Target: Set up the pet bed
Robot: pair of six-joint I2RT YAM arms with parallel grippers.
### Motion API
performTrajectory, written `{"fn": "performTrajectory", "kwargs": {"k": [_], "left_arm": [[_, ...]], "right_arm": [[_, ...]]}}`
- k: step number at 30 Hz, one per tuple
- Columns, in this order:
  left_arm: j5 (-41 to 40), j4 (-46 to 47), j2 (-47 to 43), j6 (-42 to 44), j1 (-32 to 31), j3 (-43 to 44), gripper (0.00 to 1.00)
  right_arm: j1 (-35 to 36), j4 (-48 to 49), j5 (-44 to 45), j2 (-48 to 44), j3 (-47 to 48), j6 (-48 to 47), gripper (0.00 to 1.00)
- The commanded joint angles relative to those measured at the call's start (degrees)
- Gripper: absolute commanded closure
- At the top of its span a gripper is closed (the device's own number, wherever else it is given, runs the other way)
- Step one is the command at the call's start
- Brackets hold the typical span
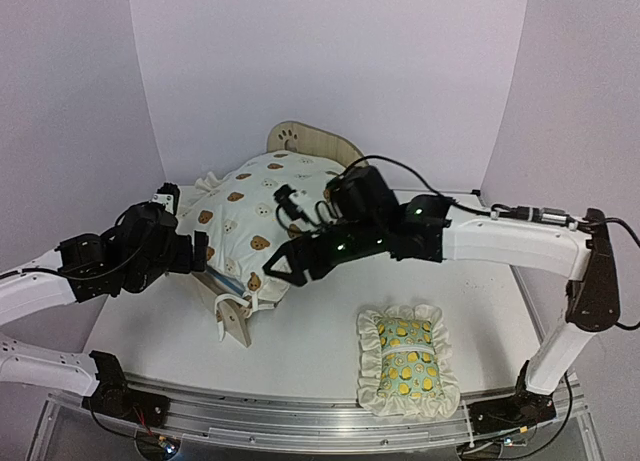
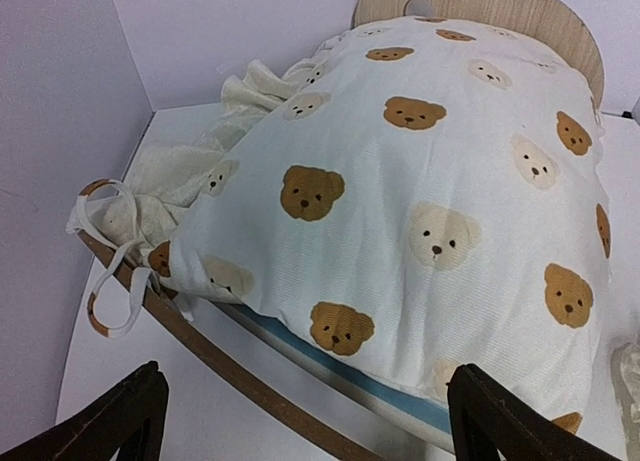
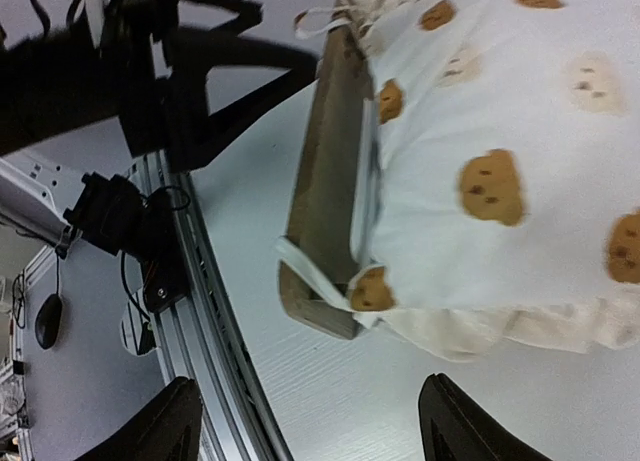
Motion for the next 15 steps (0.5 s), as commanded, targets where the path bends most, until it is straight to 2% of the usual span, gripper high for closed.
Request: {"fn": "performTrajectory", "kwargs": {"k": [1, 7, 13, 15], "left_arm": [[-1.4, -1.6, -5.5, -0.7, 0.3, 2.1, 0.01], [-1.5, 0.3, -14.2, -1.2, 0.2, -1.0, 0.01], [-0.9, -0.1, -12.7, -1.1, 0.2, -0.4, 0.01], [-0.7, 0.3, -12.0, -0.9, 0.1, -0.4, 0.01]], "right_arm": [[5.1, 3.4, -0.5, 10.8, 9.3, -1.5, 0.25], [7.4, 2.9, -1.0, 23.8, 22.2, -0.6, 0.28], [7.8, 1.0, 2.8, 30.8, 28.7, -2.6, 0.29], [8.3, 0.0, 4.6, 31.8, 29.1, -3.9, 0.34]]}}
